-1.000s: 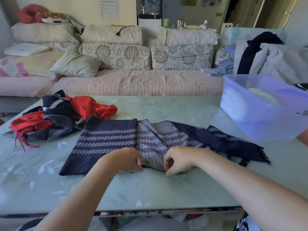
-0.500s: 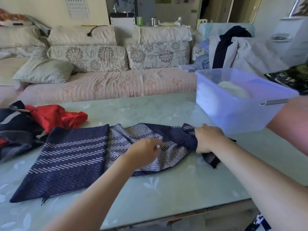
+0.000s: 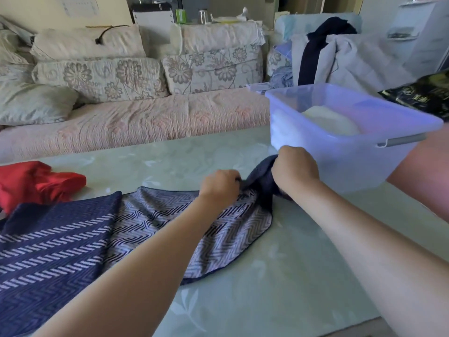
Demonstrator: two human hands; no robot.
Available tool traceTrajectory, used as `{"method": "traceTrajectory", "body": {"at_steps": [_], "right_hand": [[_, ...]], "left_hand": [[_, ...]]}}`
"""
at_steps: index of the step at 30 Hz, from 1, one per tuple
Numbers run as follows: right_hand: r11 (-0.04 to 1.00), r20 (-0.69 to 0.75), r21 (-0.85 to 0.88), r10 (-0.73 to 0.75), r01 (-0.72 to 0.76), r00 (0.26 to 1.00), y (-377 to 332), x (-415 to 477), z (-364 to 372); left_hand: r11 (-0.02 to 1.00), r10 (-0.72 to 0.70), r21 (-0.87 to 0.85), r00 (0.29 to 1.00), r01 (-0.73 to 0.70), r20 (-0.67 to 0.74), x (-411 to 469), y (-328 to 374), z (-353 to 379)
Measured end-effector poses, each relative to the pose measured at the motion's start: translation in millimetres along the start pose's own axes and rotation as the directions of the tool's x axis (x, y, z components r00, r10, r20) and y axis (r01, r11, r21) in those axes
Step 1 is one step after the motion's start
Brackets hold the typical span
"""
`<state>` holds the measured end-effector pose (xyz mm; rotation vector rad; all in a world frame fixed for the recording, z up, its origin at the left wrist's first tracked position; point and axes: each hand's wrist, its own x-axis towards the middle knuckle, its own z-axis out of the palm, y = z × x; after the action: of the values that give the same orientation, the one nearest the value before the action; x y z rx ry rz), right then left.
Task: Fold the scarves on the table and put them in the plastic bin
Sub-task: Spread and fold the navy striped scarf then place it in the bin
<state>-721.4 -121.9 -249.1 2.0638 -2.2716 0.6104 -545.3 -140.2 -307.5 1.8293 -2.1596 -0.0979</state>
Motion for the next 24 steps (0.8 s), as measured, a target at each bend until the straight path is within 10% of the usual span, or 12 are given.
{"method": "traceTrajectory", "body": {"at_steps": [3, 6, 15, 21, 24], "right_hand": [[0.989, -0.009, 0.1, -0.105, 0.106, 0.994, -3.9, 20.7, 14.9], [0.985, 0.117, 0.062, -0.169, 0.163, 0.979, -3.4, 24.5, 30.3], [0.726, 0.37, -0.079, -0.615, 0.683, 0.697, 22.4, -3.7, 45.3], [0.664, 0.38, -0.175, -0.636, 0.727, 0.672, 45.8, -32.5, 37.7], [0.723, 0.428, -0.234, -0.524, 0.65, 0.736, 44.2, -37.3, 20.0]], "left_hand": [[0.942, -0.119, -0.323, 0.991, 0.091, -0.068, 33.5, -7.2, -0.1], [0.809, -0.073, -0.559, 0.975, 0.182, 0.21, 53.2, -20.5, 6.0], [0.946, 0.098, -0.309, 0.995, -0.097, -0.013, -16.1, -4.7, 18.8], [0.963, 0.257, 0.064, 0.963, -0.262, 0.083, -72.4, 22.6, 24.0], [0.97, 0.242, -0.008, 0.967, -0.242, 0.077, -80.6, 39.0, 16.7]]}}
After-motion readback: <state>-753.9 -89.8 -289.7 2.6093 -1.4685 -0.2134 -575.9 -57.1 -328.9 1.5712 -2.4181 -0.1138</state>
